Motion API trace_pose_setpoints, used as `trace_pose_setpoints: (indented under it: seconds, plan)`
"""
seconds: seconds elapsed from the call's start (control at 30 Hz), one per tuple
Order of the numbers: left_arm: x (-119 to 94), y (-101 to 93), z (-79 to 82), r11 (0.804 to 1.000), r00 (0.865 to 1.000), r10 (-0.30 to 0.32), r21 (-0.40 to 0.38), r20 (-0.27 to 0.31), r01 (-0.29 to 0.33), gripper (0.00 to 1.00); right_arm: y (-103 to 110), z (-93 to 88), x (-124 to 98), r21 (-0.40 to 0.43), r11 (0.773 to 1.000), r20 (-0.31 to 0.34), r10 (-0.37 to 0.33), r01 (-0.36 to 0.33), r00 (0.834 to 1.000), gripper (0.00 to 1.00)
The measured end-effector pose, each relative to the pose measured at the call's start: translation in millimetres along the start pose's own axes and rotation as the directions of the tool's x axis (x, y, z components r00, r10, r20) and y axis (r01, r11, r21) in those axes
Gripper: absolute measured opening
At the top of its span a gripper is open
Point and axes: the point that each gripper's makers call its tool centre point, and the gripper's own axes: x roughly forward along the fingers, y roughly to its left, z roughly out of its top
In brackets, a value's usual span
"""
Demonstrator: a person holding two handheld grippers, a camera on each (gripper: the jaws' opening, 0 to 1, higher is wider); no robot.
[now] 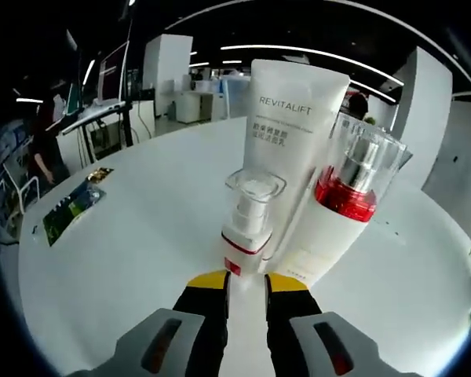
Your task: Arrange the skincare products in the storage area until every visible bottle or jar stands upright without overlapping.
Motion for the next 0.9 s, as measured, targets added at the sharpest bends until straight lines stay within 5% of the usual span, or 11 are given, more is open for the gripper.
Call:
trace_pose_setpoints:
  seconds: [0.13,0.23,0.4,0.5,0.63,0.77,0.9]
  plan:
    - [0,0.5,0.1,1.0,1.0,0.001,0.0,0.001,-0.001,0.05,4,-1.4,-10,-0.04,0.998,0.009,0.044,-0.044,0.999,0.14]
    - [-1,1.3,0.7,1.0,1.0,0.005,-0.002,0.004,-0.005,0.05,16,-12.6,-23,-0.064,0.986,-0.013,0.15,-0.151,0.989,0.16]
    - [-1,0.4,1.8,1.0,1.0,0.002,0.004,0.01,-0.002,0.05,49,-29.3,-58,-0.16,0.893,-0.055,0.418,-0.421,0.907,0.16]
    - [-1,-0.3,1.8,1.0,1.0,-0.001,0.006,0.01,0.001,0.05,55,-31.0,-74,-0.151,0.865,-0.058,0.475,-0.478,0.878,0.19]
    - [-1,0.0,2.3,1.0,1.0,-0.001,0.004,0.012,0.001,0.05,72,-51.1,-97,-0.174,0.789,-0.132,0.574,-0.589,0.808,0.22]
    - [-2,0.2,3.5,1.0,1.0,0.001,0.01,0.015,-0.001,0.05,72,-85.4,-109,-0.264,0.733,-0.278,0.565,-0.627,0.777,0.33]
    - [-2,0.7,3.8,1.0,1.0,0.004,0.014,0.018,-0.005,0.05,64,-112.7,-117,-0.339,0.695,-0.37,0.521,-0.634,0.769,0.38]
